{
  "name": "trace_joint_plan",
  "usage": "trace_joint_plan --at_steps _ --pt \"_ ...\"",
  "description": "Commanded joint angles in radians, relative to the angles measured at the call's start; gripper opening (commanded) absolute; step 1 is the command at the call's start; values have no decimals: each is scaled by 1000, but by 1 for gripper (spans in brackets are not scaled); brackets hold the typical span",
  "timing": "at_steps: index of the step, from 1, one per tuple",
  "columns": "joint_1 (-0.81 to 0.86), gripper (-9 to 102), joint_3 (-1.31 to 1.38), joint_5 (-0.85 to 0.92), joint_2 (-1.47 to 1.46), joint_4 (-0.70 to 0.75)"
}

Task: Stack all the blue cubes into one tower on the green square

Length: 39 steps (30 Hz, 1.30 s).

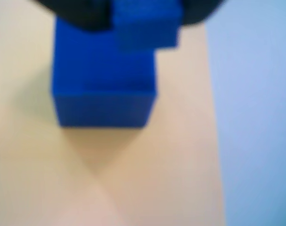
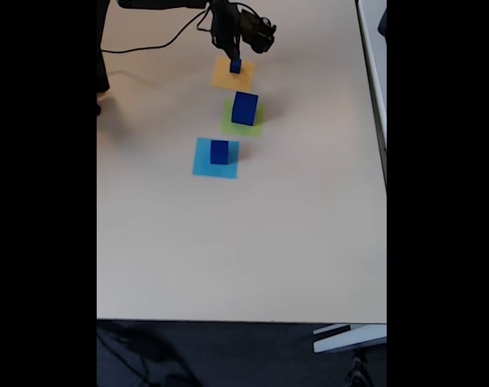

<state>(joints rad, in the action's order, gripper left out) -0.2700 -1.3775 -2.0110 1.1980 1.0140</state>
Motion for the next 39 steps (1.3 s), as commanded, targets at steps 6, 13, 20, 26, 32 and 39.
trace_joint_plan --at_steps 6,13,20,26,32,39 --pt "8 5 5 -2 26 -21" --pt "9 5 -6 -25 25 -21" --pt "12 5 -8 -31 25 -21" --pt "12 6 -8 -26 26 -18" --pt "14 6 -11 -28 28 -18" --pt "17 6 -17 -28 29 -18"
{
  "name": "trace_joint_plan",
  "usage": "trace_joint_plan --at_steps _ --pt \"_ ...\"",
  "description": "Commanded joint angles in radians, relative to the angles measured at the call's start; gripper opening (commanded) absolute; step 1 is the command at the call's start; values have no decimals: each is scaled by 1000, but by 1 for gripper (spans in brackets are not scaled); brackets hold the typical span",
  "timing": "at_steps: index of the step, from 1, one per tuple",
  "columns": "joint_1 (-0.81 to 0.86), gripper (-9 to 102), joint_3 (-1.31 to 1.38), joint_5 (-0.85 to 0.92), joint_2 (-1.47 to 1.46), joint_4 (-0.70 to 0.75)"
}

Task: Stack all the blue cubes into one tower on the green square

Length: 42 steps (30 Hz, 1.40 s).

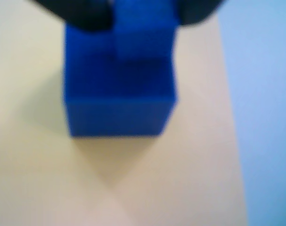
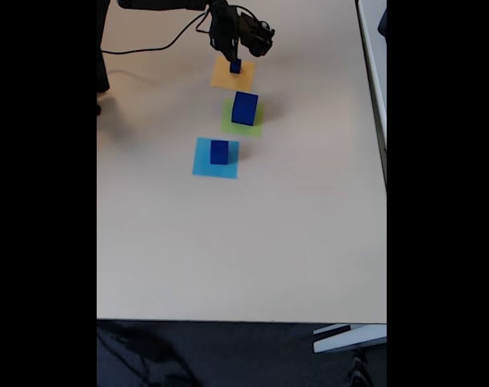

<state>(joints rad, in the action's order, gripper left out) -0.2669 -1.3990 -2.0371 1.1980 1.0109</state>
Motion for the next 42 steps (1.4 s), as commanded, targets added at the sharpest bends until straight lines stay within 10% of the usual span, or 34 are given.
trace_joint_plan --at_steps 1,42 --pt "15 6 3 -2 29 -15" --pt "21 6 -3 11 52 -5"
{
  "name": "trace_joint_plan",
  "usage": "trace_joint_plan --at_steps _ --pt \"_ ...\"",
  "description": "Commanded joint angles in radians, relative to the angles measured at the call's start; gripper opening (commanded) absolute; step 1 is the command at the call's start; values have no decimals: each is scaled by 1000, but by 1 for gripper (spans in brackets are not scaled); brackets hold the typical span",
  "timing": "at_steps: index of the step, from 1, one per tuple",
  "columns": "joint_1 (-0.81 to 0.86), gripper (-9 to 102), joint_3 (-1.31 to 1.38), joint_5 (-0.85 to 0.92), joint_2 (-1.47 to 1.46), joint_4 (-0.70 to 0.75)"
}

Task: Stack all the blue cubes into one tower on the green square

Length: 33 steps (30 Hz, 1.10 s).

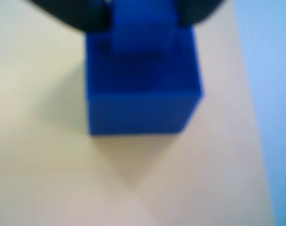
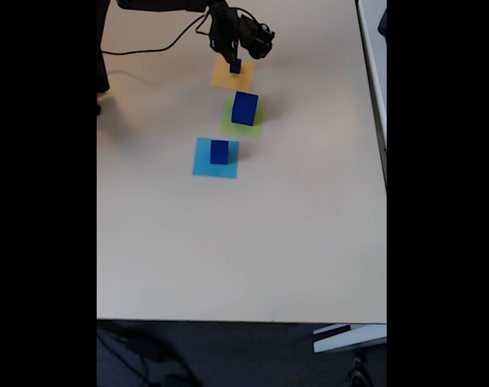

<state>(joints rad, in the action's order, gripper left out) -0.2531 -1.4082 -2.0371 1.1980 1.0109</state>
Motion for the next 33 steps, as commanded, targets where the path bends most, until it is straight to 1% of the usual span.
trace_joint_plan --at_steps 1,33 --pt "9 6 6 11 52 -5" --pt "14 5 21 18 51 0"
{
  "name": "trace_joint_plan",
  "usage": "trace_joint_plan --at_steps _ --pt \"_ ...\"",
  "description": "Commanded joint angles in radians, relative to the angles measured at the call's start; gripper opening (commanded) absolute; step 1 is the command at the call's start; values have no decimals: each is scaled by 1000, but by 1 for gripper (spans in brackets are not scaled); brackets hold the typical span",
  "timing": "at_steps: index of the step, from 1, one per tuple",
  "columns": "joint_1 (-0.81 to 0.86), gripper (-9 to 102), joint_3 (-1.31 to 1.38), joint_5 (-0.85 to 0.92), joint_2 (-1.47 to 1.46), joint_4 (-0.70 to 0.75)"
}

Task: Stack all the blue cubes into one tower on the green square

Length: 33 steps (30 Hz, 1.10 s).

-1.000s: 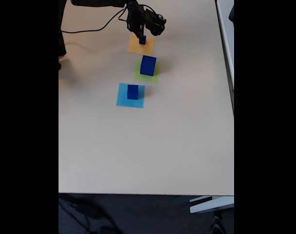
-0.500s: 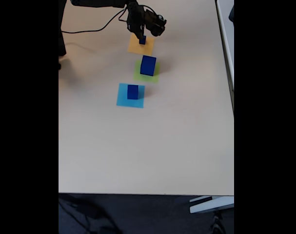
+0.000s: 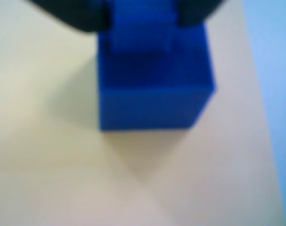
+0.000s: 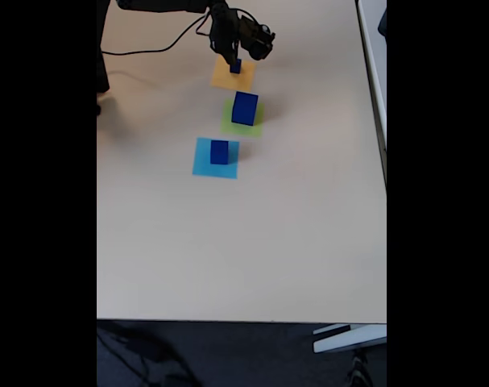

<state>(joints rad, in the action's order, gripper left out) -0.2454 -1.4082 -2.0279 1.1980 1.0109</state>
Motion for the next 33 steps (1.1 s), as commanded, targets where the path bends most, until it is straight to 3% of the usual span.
trace_joint_plan --at_steps 1,33 --pt "6 5 21 9 51 0" --pt "6 5 77 9 15 -5"
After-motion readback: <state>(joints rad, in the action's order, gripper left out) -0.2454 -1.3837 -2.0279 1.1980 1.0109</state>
